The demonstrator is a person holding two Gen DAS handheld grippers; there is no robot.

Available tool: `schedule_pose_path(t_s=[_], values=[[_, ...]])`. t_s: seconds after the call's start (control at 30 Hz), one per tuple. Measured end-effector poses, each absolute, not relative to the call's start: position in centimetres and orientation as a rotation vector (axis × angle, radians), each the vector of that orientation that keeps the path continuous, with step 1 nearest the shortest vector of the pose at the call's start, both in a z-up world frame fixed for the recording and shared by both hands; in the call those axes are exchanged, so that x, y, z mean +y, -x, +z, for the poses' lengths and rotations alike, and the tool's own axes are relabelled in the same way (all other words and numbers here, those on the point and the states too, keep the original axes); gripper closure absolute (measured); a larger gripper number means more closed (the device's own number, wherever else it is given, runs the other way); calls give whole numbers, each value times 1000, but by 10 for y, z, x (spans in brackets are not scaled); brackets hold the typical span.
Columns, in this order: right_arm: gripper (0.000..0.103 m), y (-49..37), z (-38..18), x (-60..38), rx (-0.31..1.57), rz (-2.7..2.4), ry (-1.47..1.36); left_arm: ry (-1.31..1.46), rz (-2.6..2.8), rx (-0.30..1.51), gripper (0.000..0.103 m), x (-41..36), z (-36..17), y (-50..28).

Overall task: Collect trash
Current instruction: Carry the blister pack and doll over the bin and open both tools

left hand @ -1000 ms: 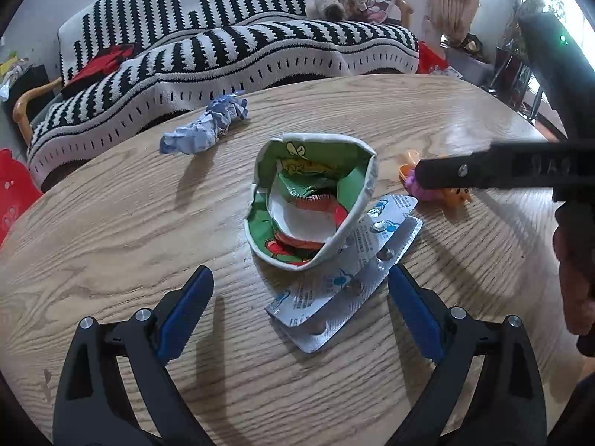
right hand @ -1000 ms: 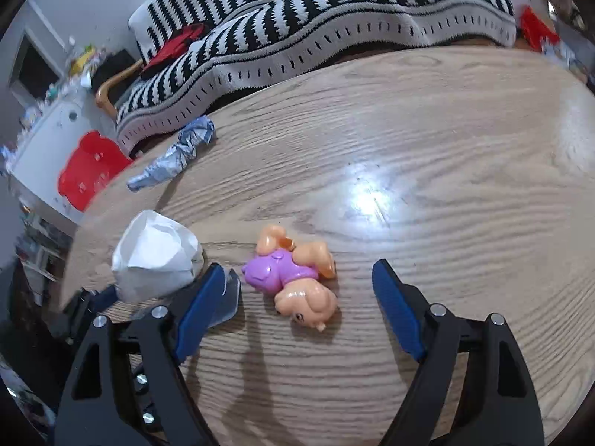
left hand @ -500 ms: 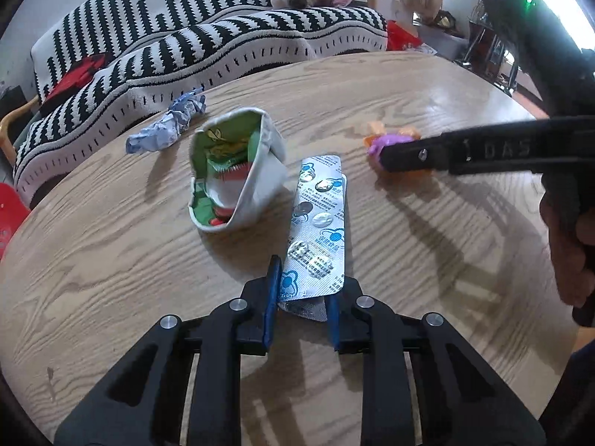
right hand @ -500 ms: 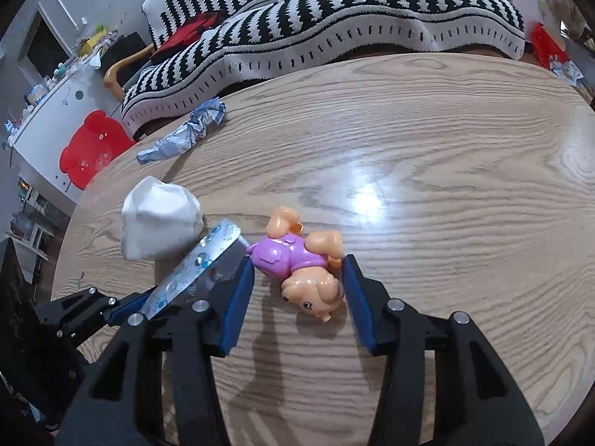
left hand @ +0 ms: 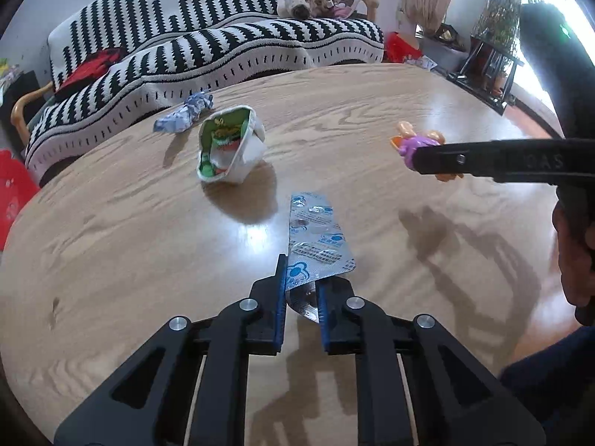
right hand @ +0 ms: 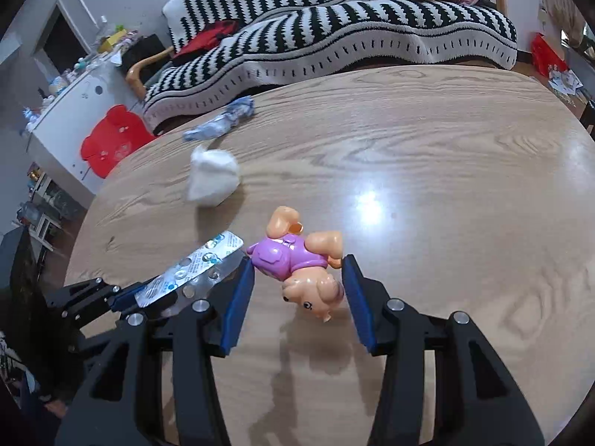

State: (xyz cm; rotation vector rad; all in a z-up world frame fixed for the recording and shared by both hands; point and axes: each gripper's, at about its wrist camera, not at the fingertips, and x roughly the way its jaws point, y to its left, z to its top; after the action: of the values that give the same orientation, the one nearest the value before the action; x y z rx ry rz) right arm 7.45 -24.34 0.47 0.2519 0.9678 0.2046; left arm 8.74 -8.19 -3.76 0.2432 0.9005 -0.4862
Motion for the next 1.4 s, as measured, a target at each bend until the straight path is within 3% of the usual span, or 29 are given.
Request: schedule_pose_path(t_s=[0.27, 0.8, 1.4], values=[[54, 13, 21, -233, 935, 260, -263, -197, -436, 871, 91, -57, -23, -15], [54, 145, -5, -194, 1003, 373, -214, -139, -502, 876, 91, -36, -28, 139], [54, 164, -62, -191, 1197, 368, -256, -115, -555, 1121, 91, -46, -96, 127]])
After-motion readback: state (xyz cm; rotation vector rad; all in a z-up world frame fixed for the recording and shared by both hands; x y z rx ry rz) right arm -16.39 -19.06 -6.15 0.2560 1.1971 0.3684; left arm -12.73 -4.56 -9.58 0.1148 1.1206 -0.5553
